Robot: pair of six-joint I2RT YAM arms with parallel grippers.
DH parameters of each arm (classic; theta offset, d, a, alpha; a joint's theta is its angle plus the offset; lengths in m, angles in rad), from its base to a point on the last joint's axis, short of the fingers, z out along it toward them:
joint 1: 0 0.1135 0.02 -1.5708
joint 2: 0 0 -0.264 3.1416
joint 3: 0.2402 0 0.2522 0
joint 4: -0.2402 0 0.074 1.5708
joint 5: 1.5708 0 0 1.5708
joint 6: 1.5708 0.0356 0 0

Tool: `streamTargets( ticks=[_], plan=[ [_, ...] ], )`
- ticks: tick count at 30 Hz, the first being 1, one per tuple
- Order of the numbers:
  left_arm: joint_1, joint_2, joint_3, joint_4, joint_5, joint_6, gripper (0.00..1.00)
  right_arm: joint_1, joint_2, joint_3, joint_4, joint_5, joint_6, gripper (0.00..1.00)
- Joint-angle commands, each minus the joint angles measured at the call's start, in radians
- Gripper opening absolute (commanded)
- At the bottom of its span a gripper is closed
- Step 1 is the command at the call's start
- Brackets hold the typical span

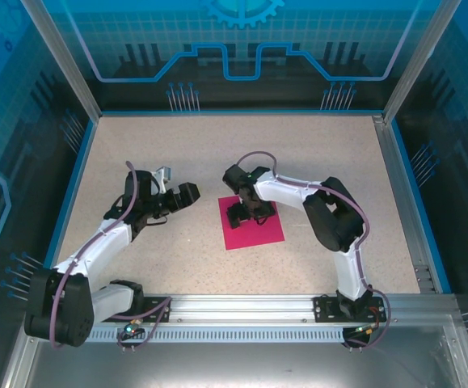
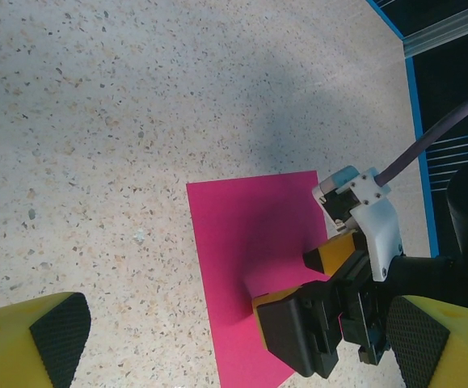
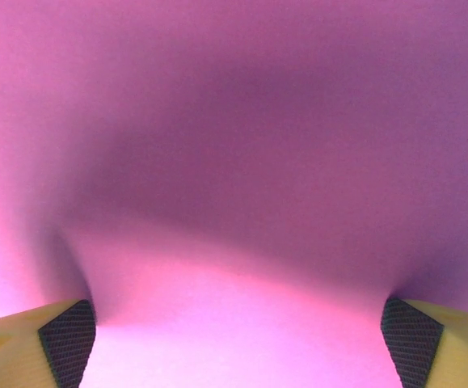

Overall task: Fold a paper plane with a square sheet of paper (pick it up from the middle)
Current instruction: Fold the square sheet of paper in half at the center of the table.

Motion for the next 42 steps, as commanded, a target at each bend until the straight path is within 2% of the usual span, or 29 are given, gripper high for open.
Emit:
streamTargets(
  ticks=[1,5,12,16,21,24,31,42],
  plan=[
    [-0.008,-0.010,-0.014,-0.007,0.018,0.029,0.99,0.011,0.067,0.019,-0.059,-0.044,-0.005,0.97],
    [-0.007,-0.007,-0.008,-0.014,0.025,0.032,0.98,0.010,0.067,0.055,-0.082,-0.052,0.010,0.97],
    [-0.008,-0.005,-0.002,-0.030,0.028,0.044,0.99,0.003,0.016,0.119,-0.121,0.034,0.046,0.99],
    [-0.009,-0.001,-0.003,-0.035,0.027,0.050,0.98,0.002,0.071,0.121,-0.110,-0.005,0.057,0.99],
    [-0.008,0.004,0.004,-0.038,0.026,0.050,0.99,0.020,0.138,0.109,-0.133,0.014,0.084,1.00],
    [-0.008,0.004,0.004,-0.041,0.029,0.050,0.99,0.022,0.153,0.064,-0.085,-0.037,0.089,0.99],
    [-0.008,-0.005,0.006,-0.053,0.028,0.051,0.98,0.022,0.154,0.004,-0.023,-0.065,0.101,0.90],
    [-0.010,-0.011,0.006,-0.062,0.029,0.041,0.99,0.008,0.096,0.002,0.007,-0.094,0.077,0.75]
  ],
)
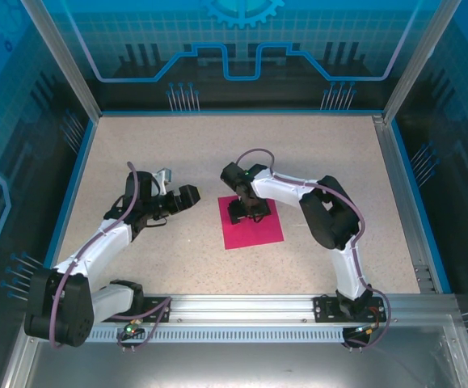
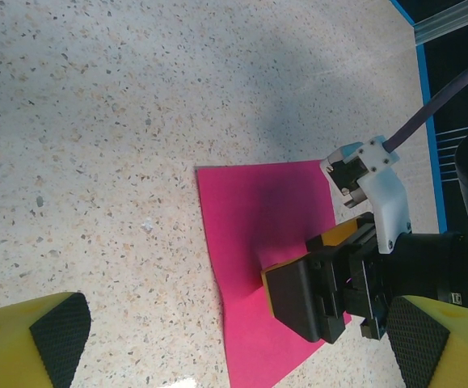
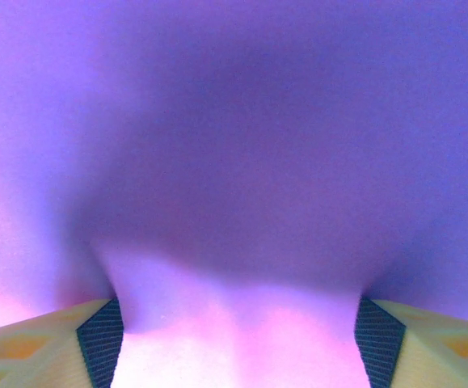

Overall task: Fold a paper plane with a square sheet of paper (pick it up from the middle)
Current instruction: Fold the square sheet of paper in half at the center of the table.

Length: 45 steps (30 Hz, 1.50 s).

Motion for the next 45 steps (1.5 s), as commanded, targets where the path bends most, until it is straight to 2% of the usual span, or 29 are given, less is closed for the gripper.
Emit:
streamTargets(
  ticks=[1,3,8,13,15,17,24,30,36,41,45],
  plan=[
    [-0.007,-0.016,0.005,-0.030,0.027,0.013,0.98,0.008,0.054,-0.044,0.018,-0.097,0.000,0.75],
    [-0.007,-0.025,0.003,-0.036,0.024,0.012,0.99,0.008,0.050,-0.037,0.012,-0.101,-0.007,0.68],
    [-0.007,-0.032,0.006,-0.042,0.021,0.012,0.98,0.011,0.039,-0.010,-0.016,-0.081,-0.012,0.64],
    [-0.007,-0.034,0.010,-0.047,0.021,0.012,0.99,0.008,-0.018,-0.007,-0.007,-0.086,-0.013,0.51],
    [-0.007,-0.036,0.012,-0.051,0.020,0.011,0.98,0.006,-0.041,-0.012,-0.008,-0.083,-0.009,0.49],
    [-0.007,-0.038,0.012,-0.055,0.019,0.012,0.98,0.002,-0.064,-0.018,-0.007,-0.083,-0.006,0.41],
    [-0.007,-0.034,0.020,-0.058,0.016,0.005,0.99,-0.011,-0.169,-0.082,0.047,-0.120,0.011,0.30],
    [-0.007,-0.040,0.023,-0.065,0.015,0.003,0.99,-0.036,-0.296,-0.151,0.136,-0.224,0.026,0.30],
    [-0.008,-0.052,0.023,-0.066,0.019,-0.005,0.98,-0.103,-0.440,-0.266,0.332,-0.463,0.071,0.31],
    [-0.023,-0.046,0.033,-0.051,0.061,-0.014,0.98,-0.199,-0.500,-0.442,0.575,-0.664,0.181,0.34],
    [-0.091,-0.020,0.050,-0.045,0.066,-0.014,0.98,-0.256,-0.472,-0.560,0.641,-0.682,0.195,0.36]
  ],
)
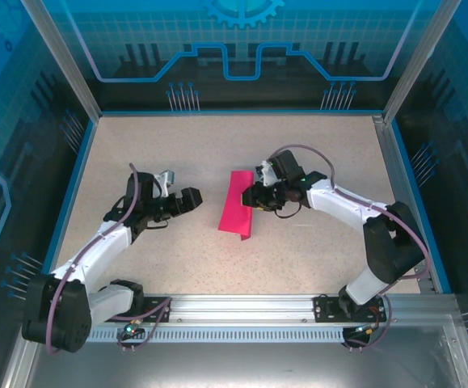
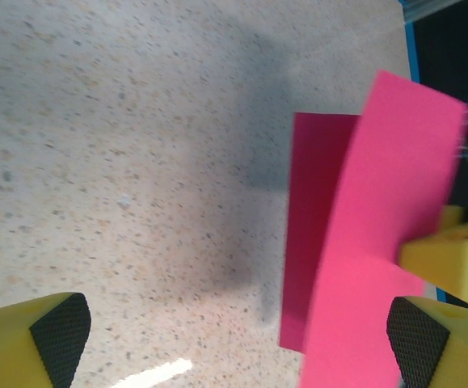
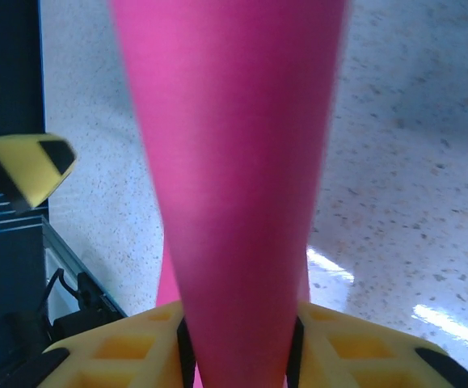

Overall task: Fold a paper plane with a square sheet of paper (pick it up from the middle)
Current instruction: Fold the square sheet of paper in half at the center of the table.

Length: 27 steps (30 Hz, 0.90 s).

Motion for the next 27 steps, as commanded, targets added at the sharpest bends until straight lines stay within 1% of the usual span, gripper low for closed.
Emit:
streamTargets(
  ticks=[1,4,6,9,10,12,15,18,23,26,27],
  plan=[
    [-0.066,0.023,0.045,0.007,0.039,-0.013,0.98,-0.036,0.032,-0.083,0.095,-0.084,0.033,0.38],
    [-0.135,0.067,0.057,0.030,0.031,-0.025,0.98,-0.058,0.052,-0.129,0.072,-0.036,-0.010,0.40],
    [-0.181,0.097,0.065,0.050,0.026,-0.035,0.99,-0.071,0.055,-0.145,0.038,0.014,-0.037,0.43],
    [-0.241,0.143,0.077,0.076,0.018,-0.050,0.98,-0.102,0.040,-0.190,0.031,0.028,-0.070,0.47],
    [-0.259,0.161,0.084,0.082,0.019,-0.055,0.99,-0.117,0.028,-0.202,0.034,0.021,-0.076,0.50],
    [-0.286,0.194,0.097,0.088,0.015,-0.065,0.98,-0.139,0.002,-0.216,0.037,0.001,-0.095,0.60],
    [-0.322,0.242,0.113,0.096,0.007,-0.081,0.99,-0.152,-0.016,-0.225,0.048,-0.049,-0.124,0.68],
    [-0.347,0.298,0.131,0.108,0.005,-0.112,0.97,-0.158,-0.015,-0.243,0.059,-0.061,-0.135,0.70],
    [-0.393,0.389,0.167,0.162,0.041,-0.164,0.95,-0.179,-0.029,-0.282,0.108,-0.122,-0.133,0.74],
    [-0.417,0.453,0.221,0.164,0.076,-0.174,0.87,-0.178,-0.049,-0.285,0.076,-0.114,-0.150,0.75],
    [-0.425,0.479,0.239,0.169,0.092,-0.176,0.82,-0.180,-0.058,-0.290,0.073,-0.112,-0.155,0.75]
  ],
)
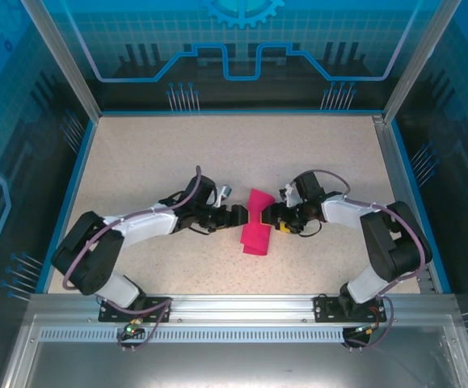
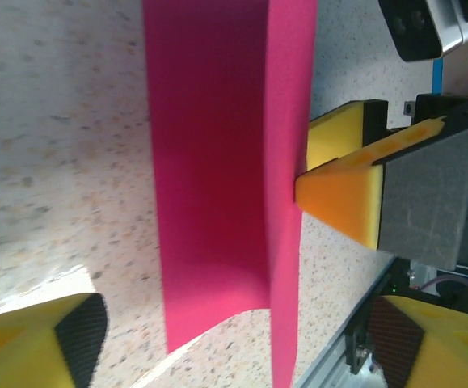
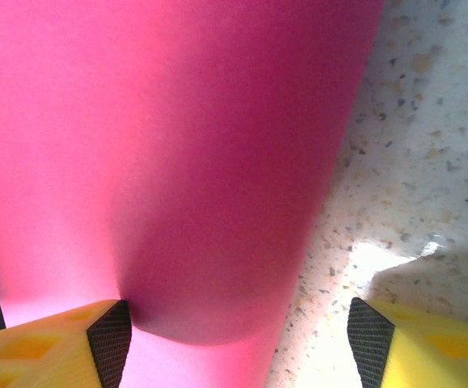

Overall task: Fold a paper plane with a square sheet of paper (pick it up from the middle)
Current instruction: Fold the square sheet of paper in half at the center of the table.

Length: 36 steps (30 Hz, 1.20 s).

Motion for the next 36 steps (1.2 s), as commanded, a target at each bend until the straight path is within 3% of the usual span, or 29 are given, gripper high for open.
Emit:
streamTargets(
  ticks=[1,10,13,19,28,33,36],
  plan=[
    [-0.026,0.060,0.076,0.043,0.074,-0.027,0.77,-0.017,-0.048,-0.016,-0.010,-0.035,-0.033,0.75],
    [-0.035,0.160,0.119,0.153,0.132,-0.106,0.24,-0.029,-0.061,-0.026,-0.033,-0.016,-0.038,0.77],
    [-0.035,0.162,0.105,0.200,0.147,-0.137,0.11,-0.038,-0.087,-0.042,-0.028,-0.004,-0.027,0.79],
    [-0.038,0.183,0.072,0.339,0.189,-0.222,0.10,-0.074,-0.175,-0.101,0.009,0.024,0.036,0.83],
    [-0.049,0.244,0.160,0.081,0.085,-0.076,0.12,-0.074,-0.267,-0.151,0.028,0.061,0.075,0.86],
    [-0.052,0.274,0.182,0.078,0.102,-0.069,0.16,-0.003,-0.232,-0.101,-0.068,0.193,0.053,0.82],
    [-0.055,0.275,0.185,0.077,0.104,-0.067,0.18,0.027,-0.191,-0.083,-0.058,0.207,0.074,0.77]
  ],
)
